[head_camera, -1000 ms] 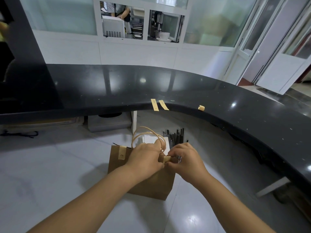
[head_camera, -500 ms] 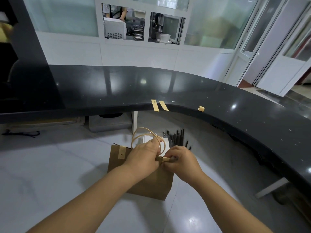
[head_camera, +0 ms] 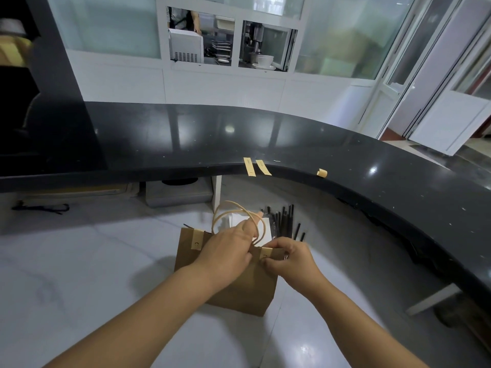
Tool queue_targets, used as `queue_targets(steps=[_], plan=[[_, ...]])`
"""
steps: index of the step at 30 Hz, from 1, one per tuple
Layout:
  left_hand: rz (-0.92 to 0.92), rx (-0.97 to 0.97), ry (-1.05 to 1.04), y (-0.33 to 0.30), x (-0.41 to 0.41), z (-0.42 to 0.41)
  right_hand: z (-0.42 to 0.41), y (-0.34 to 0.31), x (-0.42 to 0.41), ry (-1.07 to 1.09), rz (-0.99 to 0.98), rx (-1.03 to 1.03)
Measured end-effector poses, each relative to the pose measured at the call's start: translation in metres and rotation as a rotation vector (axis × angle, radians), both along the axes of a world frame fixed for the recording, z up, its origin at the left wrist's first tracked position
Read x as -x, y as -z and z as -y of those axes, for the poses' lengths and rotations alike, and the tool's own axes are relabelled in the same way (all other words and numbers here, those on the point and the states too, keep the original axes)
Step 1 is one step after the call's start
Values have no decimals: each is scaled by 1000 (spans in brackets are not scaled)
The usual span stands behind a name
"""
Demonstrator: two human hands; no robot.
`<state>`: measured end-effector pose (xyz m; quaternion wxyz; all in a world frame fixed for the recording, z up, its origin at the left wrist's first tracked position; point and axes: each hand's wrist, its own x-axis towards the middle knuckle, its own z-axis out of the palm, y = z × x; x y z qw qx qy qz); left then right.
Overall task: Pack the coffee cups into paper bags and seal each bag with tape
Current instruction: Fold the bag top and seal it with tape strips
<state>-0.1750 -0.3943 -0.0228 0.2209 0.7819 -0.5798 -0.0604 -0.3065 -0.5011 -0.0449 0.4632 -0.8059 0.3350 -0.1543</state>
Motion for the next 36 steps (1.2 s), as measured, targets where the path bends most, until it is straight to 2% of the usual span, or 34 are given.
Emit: queue_targets(steps=[11,15,18,20,23,25,28,36], plan=[[120,286,42,14,-16,-41,0,6,-3,43,31,-62],[91,371,28,17,-24,-56,2,6,-4,19,35,-72],[22,446,-137,12,-30,-65,2,5,-3,29,61,-85],[-134,479,-329,5,-36,-68,1,4,-3,33,62,-93],[-347,366,-439,-1,-56,-67,-3,0,-2,33,62,-124],[-416,247,-386,0,-68,-67,-6,-4,0,43,76,-145],[-512,172,-315,5,-77,-65,-10,-8,1,40,74,-141],[-502,96,-170,8,-96,-61,-22,-13,-2,110,66,-134]])
